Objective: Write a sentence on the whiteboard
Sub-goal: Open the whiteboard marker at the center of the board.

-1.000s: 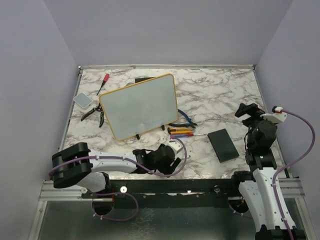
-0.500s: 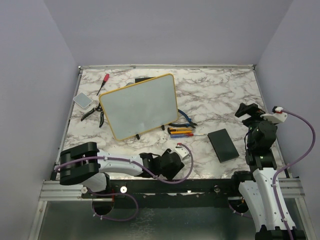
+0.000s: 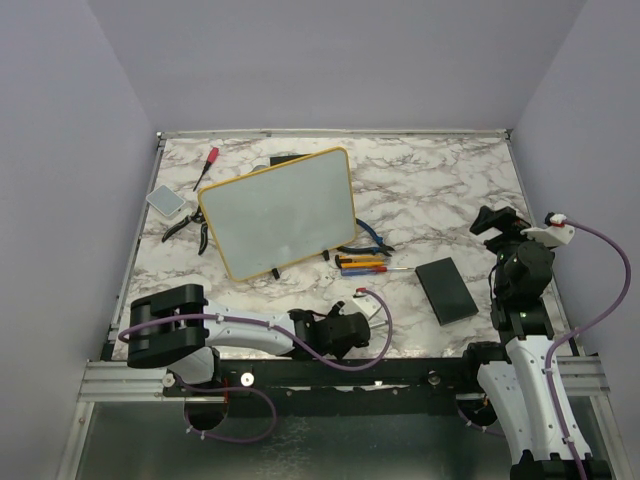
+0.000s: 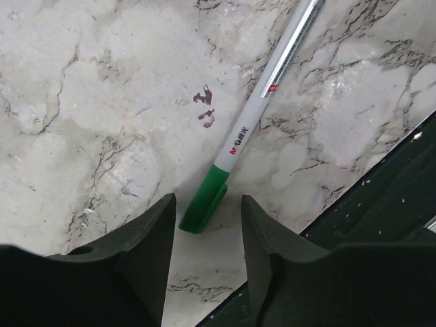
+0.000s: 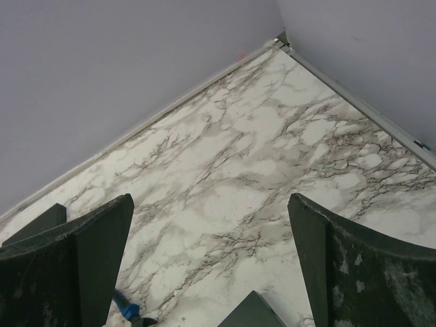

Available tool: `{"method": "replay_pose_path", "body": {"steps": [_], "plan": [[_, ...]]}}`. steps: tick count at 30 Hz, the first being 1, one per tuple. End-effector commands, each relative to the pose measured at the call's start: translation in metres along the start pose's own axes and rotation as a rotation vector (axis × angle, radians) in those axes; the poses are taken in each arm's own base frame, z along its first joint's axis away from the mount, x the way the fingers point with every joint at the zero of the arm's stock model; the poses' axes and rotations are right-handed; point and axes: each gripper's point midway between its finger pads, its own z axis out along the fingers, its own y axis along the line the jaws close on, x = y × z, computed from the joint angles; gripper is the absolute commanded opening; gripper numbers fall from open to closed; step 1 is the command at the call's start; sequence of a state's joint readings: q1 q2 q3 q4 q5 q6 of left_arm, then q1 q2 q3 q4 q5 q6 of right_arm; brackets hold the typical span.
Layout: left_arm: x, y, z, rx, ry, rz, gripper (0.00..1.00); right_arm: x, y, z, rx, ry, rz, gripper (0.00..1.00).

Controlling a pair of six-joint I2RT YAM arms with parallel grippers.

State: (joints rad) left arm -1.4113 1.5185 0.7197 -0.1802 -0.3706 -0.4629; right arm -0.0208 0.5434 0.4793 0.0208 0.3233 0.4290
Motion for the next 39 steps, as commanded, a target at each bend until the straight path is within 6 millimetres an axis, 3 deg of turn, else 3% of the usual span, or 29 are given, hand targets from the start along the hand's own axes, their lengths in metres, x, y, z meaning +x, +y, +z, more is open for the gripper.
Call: {"method": "replay_pose_path", "body": {"steps": [1,10,13,16,19,24,29,32,35,39], "plan": [[0.008,0.011,-0.001,-0.067,0.034,0.014,0.43,0.001,0.000,0.001,-0.005,0.002,-0.006,0.99],[0.010,0.006,-0.001,-0.040,0.046,0.028,0.26,0.001,0.000,0.001,-0.005,0.005,-0.008,0.99],[0.009,0.006,-0.003,-0.034,0.043,0.029,0.13,0.002,0.001,0.001,-0.008,0.006,-0.007,0.99],[0.000,0.006,-0.008,-0.031,0.014,0.025,0.01,0.003,0.003,0.001,-0.021,0.015,-0.009,0.99],[-0.018,0.010,-0.017,-0.051,-0.041,0.025,0.00,0.007,0.012,0.002,-0.068,0.044,-0.019,0.99],[-0.063,0.027,-0.042,-0.096,-0.148,0.034,0.00,0.019,0.050,-0.004,-0.260,0.154,-0.025,0.99],[-0.111,0.046,-0.073,-0.056,-0.259,0.072,0.00,0.058,0.104,-0.031,-0.587,0.461,-0.028,1.00],[-0.130,0.057,-0.090,-0.008,-0.319,0.111,0.00,0.072,0.132,-0.058,-0.798,0.657,0.006,0.97],[-0.137,0.065,-0.100,0.040,-0.369,0.152,0.00,0.074,0.151,-0.087,-0.984,0.820,0.063,0.93],[-0.129,0.063,-0.101,0.093,-0.378,0.248,0.00,0.073,0.167,-0.113,-1.166,0.966,0.213,0.86]]}}
